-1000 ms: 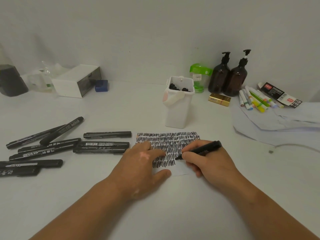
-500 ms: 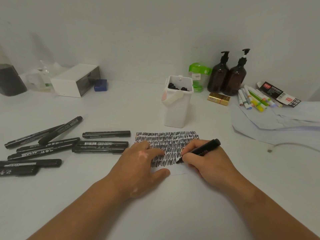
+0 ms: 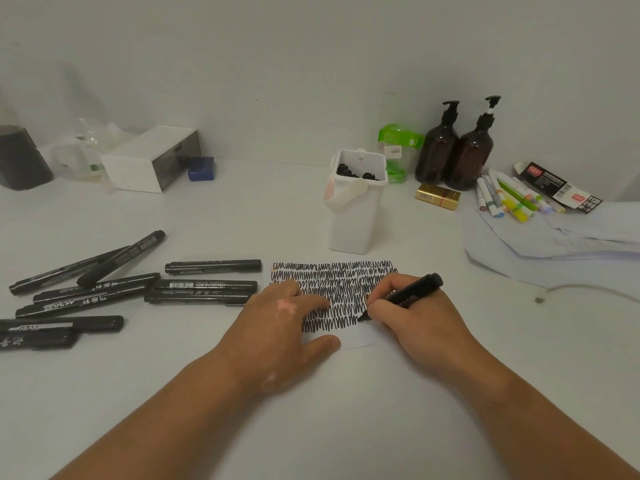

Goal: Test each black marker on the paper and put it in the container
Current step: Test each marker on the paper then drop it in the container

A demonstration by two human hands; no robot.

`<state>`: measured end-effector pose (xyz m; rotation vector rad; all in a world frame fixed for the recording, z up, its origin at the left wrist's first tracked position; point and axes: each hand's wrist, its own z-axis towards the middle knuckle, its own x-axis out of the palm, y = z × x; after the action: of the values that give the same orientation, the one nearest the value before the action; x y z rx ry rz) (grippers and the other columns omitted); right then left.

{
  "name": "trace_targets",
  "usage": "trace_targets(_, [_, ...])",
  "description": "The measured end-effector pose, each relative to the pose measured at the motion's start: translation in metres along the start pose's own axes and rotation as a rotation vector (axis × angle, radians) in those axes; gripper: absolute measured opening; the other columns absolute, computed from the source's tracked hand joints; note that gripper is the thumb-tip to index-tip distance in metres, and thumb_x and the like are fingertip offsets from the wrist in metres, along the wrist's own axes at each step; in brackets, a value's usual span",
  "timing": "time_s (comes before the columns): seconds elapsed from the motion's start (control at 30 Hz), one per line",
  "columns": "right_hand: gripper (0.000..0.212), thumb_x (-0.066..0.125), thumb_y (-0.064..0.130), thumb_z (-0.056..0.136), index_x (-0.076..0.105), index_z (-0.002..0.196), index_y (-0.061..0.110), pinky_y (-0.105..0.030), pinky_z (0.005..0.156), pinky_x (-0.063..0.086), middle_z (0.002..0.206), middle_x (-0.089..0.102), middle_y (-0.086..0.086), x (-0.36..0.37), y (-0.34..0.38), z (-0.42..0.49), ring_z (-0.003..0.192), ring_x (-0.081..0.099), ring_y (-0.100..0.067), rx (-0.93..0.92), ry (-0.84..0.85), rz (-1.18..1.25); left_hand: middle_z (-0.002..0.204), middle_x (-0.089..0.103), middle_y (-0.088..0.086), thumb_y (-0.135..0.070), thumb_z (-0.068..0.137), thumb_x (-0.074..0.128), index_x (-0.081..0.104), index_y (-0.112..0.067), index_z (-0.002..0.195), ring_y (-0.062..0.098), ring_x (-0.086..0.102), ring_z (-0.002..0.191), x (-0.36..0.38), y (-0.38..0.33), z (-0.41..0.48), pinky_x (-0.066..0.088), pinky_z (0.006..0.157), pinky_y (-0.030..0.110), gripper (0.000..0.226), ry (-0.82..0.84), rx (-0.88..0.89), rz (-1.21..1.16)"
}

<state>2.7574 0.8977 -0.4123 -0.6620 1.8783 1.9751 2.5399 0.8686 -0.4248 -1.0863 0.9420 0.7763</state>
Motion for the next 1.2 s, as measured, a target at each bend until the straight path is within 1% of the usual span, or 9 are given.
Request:
trace_targets(0.23, [0.02, 0.062, 0.041, 0.064, 0.07, 0.077, 0.027, -0.011, 0.047, 0.037, 0.062, 0.064, 0.012, -0.002, 0.003, -0.001, 0.055, 0.053, -0.001, 0.006, 0.032, -0.035, 0.103, 0.049, -0.012, -0.07, 0.082, 0.058, 0.055, -0.041, 0.131, 0.012, 0.048, 0.105, -0.002, -0.001, -0.001, 0.042, 0.095, 0.03, 0.058, 0.022, -0.005, -0.006])
trace_targets(0.4, [0.007, 0.074, 0.019, 0.082, 0.071, 0.078, 0.025, -0.021, 0.047, 0.038, 0.055, 0.061, 0.006, -0.005, -0.001, 0.001, 0.049, 0.052, -0.008, -0.001, -0.104, 0.2, 0.102, 0.049, -0.013, -0.068, 0.082, 0.06, 0.054, -0.041, 0.132, 0.009, 0.047, 0.102, -0.006, -0.001, -0.003, 0.04, 0.093, 0.026, 0.057, 0.01, -0.01, -0.046])
trace_targets(0.53, [0.014, 0.077, 0.019, 0.088, 0.071, 0.075, 0.023, -0.02, 0.042, 0.041, 0.057, 0.064, -0.005, -0.02, 0.001, 0.003, 0.048, 0.054, -0.012, -0.006, -0.202, 0.459, 0.092, 0.046, -0.014, -0.035, 0.084, 0.062, 0.053, -0.038, 0.127, -0.002, 0.046, 0.083, -0.016, -0.003, -0.001, 0.034, 0.075, 0.008, 0.044, -0.094, -0.027, -0.302])
trace_targets(0.63, [0.006, 0.08, 0.017, 0.085, 0.076, 0.082, 0.018, -0.02, 0.043, 0.039, 0.056, 0.059, -0.004, -0.026, 0.0, 0.004, 0.049, 0.051, -0.013, -0.028, -0.183, 0.512, 0.087, 0.052, -0.008, -0.001, 0.086, 0.051, 0.047, -0.045, 0.113, 0.009, 0.052, 0.07, -0.022, 0.002, 0.001, 0.045, 0.059, 0.021, 0.051, -0.123, -0.129, -0.595])
trace_targets(0.7, [0.005, 0.08, 0.014, 0.085, 0.078, 0.089, 0.016, -0.023, 0.045, 0.041, 0.061, 0.06, -0.007, -0.027, 0.0, 0.005, 0.055, 0.053, -0.017, -0.012, -0.138, 0.585, 0.09, 0.059, -0.009, 0.008, 0.089, 0.045, 0.047, -0.043, 0.11, 0.017, 0.062, 0.077, -0.024, 0.004, 0.002, 0.055, 0.068, 0.039, 0.056, -0.137, -0.188, -0.703])
trace_targets(0.8, [0.012, 0.071, 0.022, 0.082, 0.079, 0.087, 0.014, -0.027, 0.046, 0.045, 0.068, 0.065, -0.011, -0.027, 0.004, 0.004, 0.058, 0.058, -0.018, 0.034, -0.049, 0.786, 0.097, 0.072, -0.012, 0.002, 0.091, 0.061, 0.048, -0.037, 0.113, 0.017, 0.073, 0.086, -0.025, 0.006, 0.002, 0.057, 0.087, 0.05, 0.047, -0.151, -0.233, -0.883])
trace_targets(0.9, [0.009, 0.068, 0.022, 0.079, 0.071, 0.072, 0.018, -0.027, 0.043, 0.043, 0.062, 0.062, -0.013, -0.026, 0.006, 0.003, 0.05, 0.054, -0.019, 0.026, -0.041, 0.862, 0.1, 0.078, -0.006, -0.01, 0.081, 0.081, 0.052, -0.026, 0.107, 0.017, 0.075, 0.092, -0.025, 0.008, 0.004, 0.057, 0.091, 0.044, 0.042, -0.115, -0.266, -0.996])
trace_targets(1.03, [0.017, 0.08, 0.031, 0.07, 0.073, 0.074, 0.015, -0.026, 0.045, 0.042, 0.061, 0.058, -0.009, -0.024, 0.007, 0.001, 0.05, 0.051, -0.016, -0.065, -0.01, 0.795, 0.096, 0.078, 0.001, -0.007, 0.081, 0.08, 0.069, -0.026, 0.093, 0.021, 0.076, 0.089, -0.026, 0.008, 0.005, 0.058, 0.088, 0.039, 0.025, -0.11, -0.179, -0.982])
trace_targets(1.2, [0.023, 0.08, 0.031, 0.067, 0.078, 0.083, 0.015, -0.026, 0.048, 0.047, 0.065, 0.064, -0.009, -0.023, 0.007, -0.002, 0.055, 0.057, -0.017, -0.104, 0.036, 0.796, 0.092, 0.078, -0.004, -0.025, 0.078, 0.074, 0.074, -0.035, 0.1, 0.017, 0.075, 0.084, -0.024, 0.007, 0.004, 0.057, 0.084, 0.033, 0.024, -0.07, -0.114, -0.971])
